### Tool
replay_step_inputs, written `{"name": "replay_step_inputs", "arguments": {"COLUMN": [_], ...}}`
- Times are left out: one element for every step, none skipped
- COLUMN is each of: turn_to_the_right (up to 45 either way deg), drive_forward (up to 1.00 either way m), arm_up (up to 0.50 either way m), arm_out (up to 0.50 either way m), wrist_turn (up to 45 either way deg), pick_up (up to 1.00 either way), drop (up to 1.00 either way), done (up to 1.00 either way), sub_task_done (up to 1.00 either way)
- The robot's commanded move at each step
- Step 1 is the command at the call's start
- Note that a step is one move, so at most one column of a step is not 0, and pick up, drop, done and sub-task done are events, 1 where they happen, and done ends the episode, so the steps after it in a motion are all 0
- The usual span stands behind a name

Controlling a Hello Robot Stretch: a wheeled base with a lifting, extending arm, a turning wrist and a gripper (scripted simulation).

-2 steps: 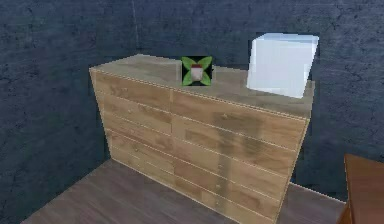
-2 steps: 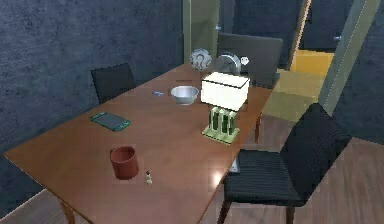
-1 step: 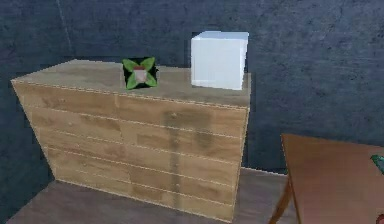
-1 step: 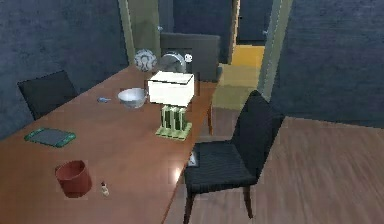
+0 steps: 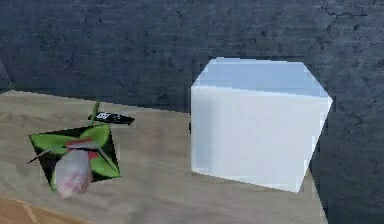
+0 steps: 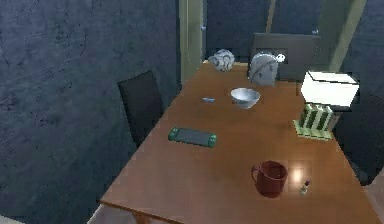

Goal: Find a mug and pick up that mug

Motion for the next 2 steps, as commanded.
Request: {"name": "replay_step_inputs", "arguments": {"turn_to_the_right": [24.0,0.0], "drive_forward": [0.00,0.00], "arm_up": [0.00,0.50], "arm_out": [0.00,0.00], "wrist_turn": [0.0,0.0], "pick_up": [0.00,0.00], "drop": [0.00,0.00], "done": [0.00,0.00], "sub_task_done": [0.00,0.00]}}
